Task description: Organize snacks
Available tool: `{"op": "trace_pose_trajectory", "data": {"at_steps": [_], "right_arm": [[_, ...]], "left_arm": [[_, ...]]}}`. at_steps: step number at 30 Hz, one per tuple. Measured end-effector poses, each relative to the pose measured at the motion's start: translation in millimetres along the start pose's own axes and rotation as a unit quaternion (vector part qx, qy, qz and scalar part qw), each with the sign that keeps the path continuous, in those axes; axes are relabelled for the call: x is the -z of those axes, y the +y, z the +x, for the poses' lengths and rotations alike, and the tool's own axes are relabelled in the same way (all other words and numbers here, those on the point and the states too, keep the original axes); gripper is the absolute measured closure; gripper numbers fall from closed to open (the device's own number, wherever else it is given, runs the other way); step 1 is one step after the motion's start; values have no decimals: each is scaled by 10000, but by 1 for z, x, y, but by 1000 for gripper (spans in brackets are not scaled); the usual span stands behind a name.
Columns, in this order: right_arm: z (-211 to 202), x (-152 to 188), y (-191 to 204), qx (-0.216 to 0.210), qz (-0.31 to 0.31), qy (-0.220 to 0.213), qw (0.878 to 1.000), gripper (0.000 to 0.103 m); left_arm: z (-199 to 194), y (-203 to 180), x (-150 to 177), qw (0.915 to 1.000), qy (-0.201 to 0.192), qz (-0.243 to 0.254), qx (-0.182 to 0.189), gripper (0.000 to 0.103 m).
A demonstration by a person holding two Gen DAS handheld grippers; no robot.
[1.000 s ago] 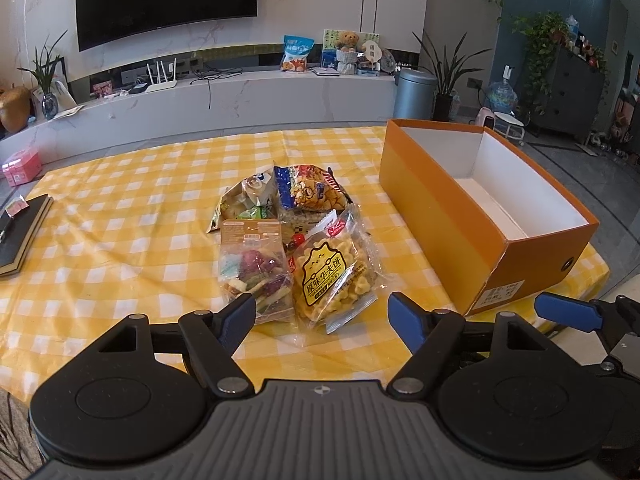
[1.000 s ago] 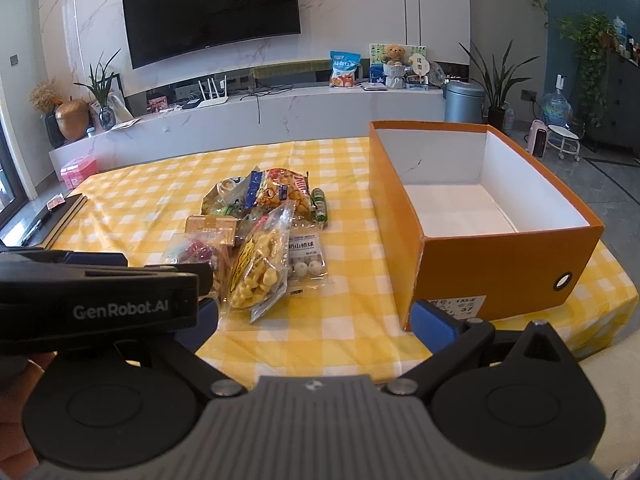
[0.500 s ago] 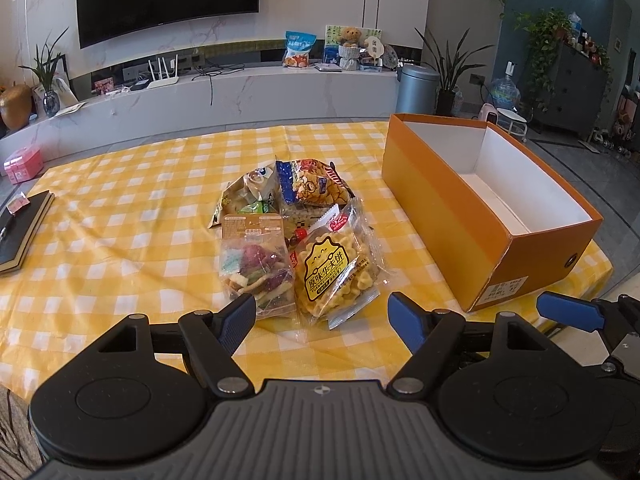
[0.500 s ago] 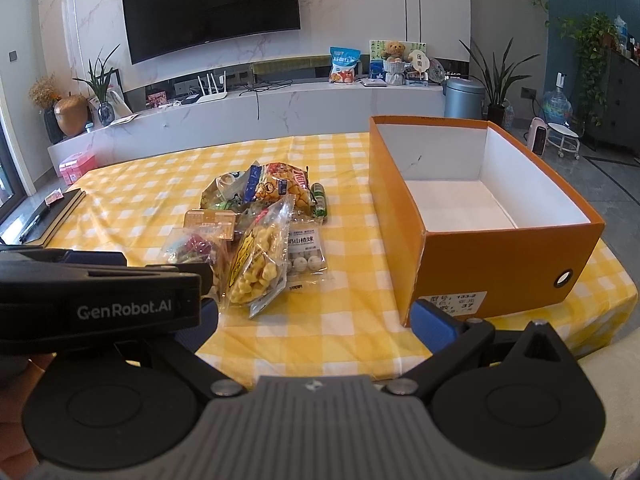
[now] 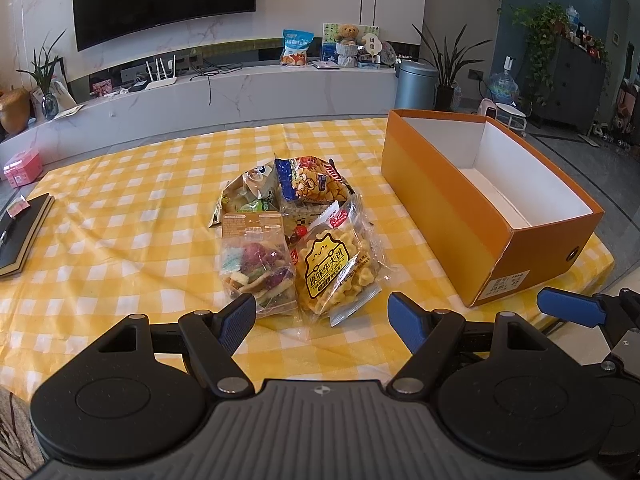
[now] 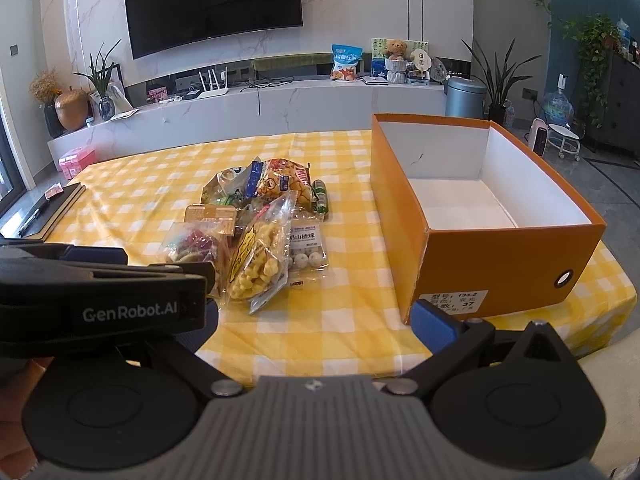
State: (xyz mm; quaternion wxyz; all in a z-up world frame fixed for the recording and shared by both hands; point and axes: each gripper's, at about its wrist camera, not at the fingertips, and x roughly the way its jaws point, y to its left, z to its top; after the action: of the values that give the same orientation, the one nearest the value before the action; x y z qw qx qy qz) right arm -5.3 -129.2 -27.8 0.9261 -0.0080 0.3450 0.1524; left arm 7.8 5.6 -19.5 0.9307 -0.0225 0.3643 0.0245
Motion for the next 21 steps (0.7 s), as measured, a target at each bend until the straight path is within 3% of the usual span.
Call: {"op": "trace_pose_trajectory", "data": {"at_steps": [21], "right_arm": [[1, 1, 2, -29, 6, 52, 10000, 3]], "left_arm": [[1, 2, 1, 10000, 35, 17, 29, 15]]}}
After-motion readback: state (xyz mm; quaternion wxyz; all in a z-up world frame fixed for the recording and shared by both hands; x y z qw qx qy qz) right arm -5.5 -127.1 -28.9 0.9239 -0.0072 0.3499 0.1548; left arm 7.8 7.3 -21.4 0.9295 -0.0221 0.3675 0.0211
